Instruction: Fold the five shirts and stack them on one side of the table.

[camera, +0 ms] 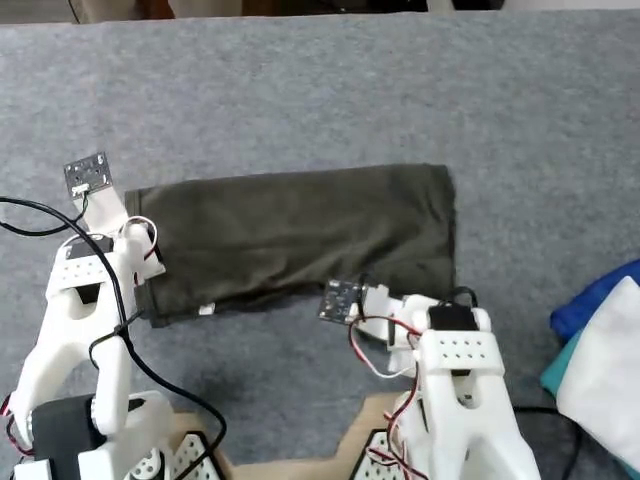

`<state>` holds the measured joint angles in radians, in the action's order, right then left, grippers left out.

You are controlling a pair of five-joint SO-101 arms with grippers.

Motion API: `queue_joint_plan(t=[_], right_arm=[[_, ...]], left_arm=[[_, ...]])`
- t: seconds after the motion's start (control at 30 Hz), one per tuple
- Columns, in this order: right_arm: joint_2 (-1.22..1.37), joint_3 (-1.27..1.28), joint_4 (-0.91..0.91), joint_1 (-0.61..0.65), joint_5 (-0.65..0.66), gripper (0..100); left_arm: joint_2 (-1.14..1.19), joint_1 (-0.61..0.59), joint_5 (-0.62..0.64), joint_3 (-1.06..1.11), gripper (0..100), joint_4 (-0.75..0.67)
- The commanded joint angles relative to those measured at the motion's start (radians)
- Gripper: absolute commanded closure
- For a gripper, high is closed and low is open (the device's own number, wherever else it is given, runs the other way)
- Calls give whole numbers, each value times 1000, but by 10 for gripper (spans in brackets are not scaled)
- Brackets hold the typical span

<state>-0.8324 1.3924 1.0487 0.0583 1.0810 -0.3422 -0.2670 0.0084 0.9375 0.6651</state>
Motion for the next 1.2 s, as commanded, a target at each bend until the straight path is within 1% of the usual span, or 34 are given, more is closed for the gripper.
queue_joint_plan(t=[0.0, 0.17, 0.33, 0.53, 0.63, 0.77, 0.93, 1.0, 1.17], right_arm=[[7, 15, -3, 19, 9, 982], [2, 1, -9, -19, 5, 991], [5, -87, 3, -68, 5, 992], [38, -352, 173, -36, 6, 993], [151, -492, 176, -18, 9, 993], [409, -696, 178, -13, 8, 993], [705, -1018, 184, -13, 8, 994], [799, -1121, 187, 7, 9, 994], [967, -1260, 226, 44, 38, 994]], left_arm=[[-22, -2, -2, 2, 981, -15], [-22, -2, -2, 2, 980, -15], [-22, -2, -2, 3, 980, -15], [12, -2, -2, -9, 980, -15], [39, -2, -2, -31, 980, -12], [50, -2, -2, -34, 980, -12], [50, -2, -2, -34, 980, -14], [50, -2, -2, -34, 980, -14], [50, -2, -3, -34, 980, -14]])
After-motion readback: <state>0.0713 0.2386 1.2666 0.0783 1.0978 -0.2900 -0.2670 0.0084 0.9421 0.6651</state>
